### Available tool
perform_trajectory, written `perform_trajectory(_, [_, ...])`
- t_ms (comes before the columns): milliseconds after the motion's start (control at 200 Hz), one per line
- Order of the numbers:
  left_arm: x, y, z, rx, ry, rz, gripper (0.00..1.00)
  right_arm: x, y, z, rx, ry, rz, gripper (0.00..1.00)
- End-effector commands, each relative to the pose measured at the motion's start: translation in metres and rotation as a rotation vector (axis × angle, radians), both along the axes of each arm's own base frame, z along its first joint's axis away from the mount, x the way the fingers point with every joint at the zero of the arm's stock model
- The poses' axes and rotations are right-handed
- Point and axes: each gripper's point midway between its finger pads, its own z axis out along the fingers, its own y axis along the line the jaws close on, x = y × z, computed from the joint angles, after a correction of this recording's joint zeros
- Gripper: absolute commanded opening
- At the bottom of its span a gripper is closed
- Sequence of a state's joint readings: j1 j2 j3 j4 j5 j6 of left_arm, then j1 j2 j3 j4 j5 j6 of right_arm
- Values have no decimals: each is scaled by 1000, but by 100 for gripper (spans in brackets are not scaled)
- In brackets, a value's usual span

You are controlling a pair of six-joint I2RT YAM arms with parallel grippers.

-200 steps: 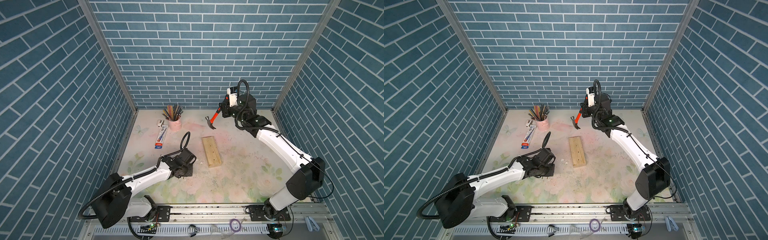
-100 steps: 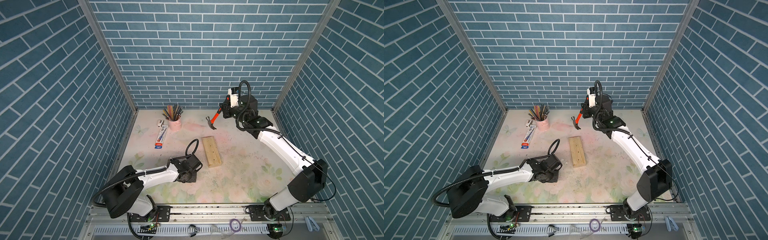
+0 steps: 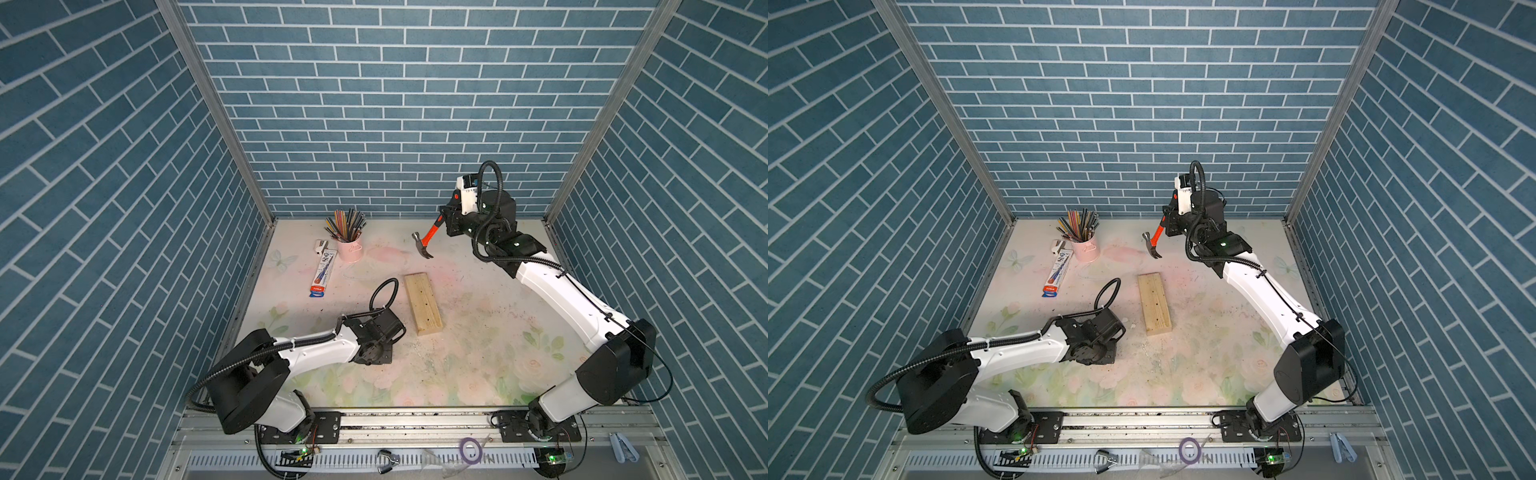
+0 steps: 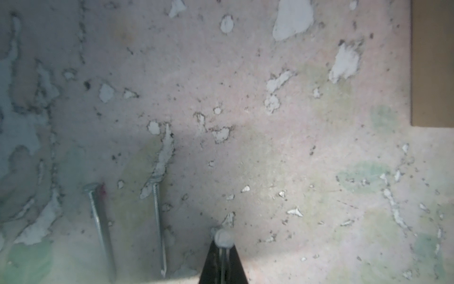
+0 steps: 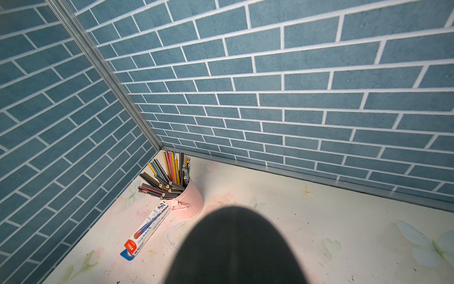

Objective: Use a claw hammer to pull out a nail
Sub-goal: Place the nail at the center of the board.

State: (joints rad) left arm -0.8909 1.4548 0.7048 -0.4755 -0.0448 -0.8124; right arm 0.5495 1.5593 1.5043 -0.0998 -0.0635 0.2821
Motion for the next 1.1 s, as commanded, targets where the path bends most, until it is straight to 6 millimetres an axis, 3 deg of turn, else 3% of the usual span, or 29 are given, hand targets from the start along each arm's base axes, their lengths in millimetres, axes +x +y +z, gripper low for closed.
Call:
perform_trajectory(0, [-1, 11, -3, 73, 11, 21, 6, -8, -7, 60, 107, -153, -10, 0])
perform_trajectory(735, [-6, 12, -5, 69, 36, 32, 13, 3, -10, 58, 106, -154, -26, 0])
perform_trajectory(1095, [6, -6, 11, 13, 1, 14, 23, 6, -13, 56, 103, -150, -32, 0])
